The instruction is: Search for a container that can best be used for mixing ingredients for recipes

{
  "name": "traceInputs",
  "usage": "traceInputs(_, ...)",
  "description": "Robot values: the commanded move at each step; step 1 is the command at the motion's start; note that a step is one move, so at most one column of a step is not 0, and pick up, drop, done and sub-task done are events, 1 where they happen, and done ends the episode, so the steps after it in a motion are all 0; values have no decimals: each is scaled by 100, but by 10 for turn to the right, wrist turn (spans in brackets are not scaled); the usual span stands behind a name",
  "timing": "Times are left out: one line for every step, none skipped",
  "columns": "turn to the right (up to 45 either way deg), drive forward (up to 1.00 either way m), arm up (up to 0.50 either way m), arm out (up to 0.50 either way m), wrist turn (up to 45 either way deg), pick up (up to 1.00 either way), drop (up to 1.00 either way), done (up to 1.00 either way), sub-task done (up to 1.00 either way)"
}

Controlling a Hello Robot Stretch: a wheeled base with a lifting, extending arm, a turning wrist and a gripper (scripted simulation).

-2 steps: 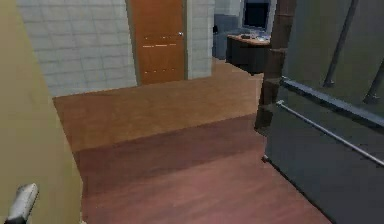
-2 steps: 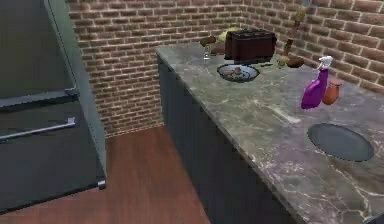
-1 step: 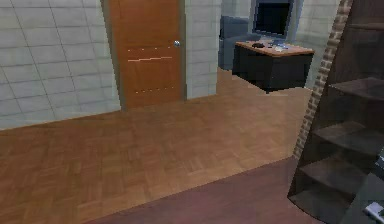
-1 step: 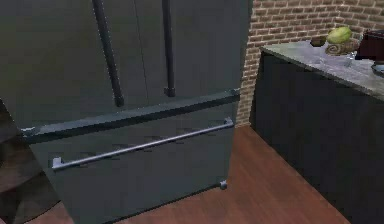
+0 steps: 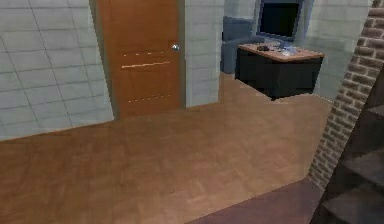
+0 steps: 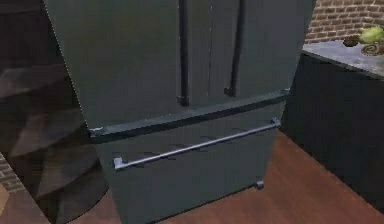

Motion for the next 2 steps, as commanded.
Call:
traceInputs(90,0,0,0,0,0,0,0,0)
traceInputs(0,80,0,0,0,0,0,0,0)
